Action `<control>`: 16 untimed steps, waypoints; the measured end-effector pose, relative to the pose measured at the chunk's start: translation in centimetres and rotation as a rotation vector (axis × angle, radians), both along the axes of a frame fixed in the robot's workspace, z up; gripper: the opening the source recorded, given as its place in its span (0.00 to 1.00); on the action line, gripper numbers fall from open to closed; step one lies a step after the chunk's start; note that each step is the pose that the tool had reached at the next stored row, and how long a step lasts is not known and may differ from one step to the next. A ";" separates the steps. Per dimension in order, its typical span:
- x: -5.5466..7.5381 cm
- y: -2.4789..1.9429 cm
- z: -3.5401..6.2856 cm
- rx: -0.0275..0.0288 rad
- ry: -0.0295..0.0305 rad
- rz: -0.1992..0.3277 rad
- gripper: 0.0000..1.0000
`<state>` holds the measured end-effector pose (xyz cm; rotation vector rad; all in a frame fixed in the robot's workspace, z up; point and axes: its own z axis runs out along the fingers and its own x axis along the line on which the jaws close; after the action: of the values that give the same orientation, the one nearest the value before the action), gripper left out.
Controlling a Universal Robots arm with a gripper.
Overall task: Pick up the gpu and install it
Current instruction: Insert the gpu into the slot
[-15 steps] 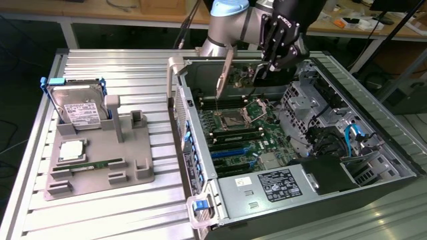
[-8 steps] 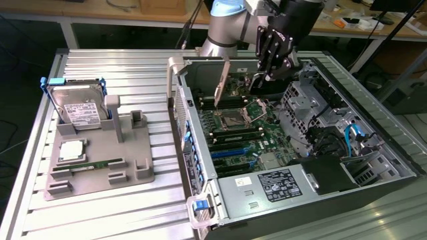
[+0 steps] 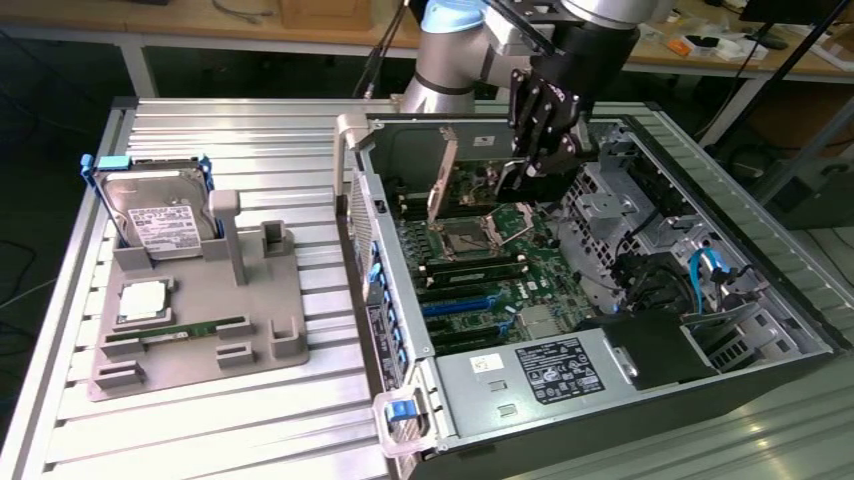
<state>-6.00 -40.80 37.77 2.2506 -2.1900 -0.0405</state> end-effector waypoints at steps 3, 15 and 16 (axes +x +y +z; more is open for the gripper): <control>0.0 -0.26 -0.62 0.0001 -0.0007 0.000 0.27; 0.0 -1.45 -3.15 0.0113 -0.0026 0.000 0.27; 0.0 -1.66 -3.43 0.0135 -0.0027 0.000 0.27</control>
<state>-6.00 -42.46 34.34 2.2589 -2.1979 -0.0525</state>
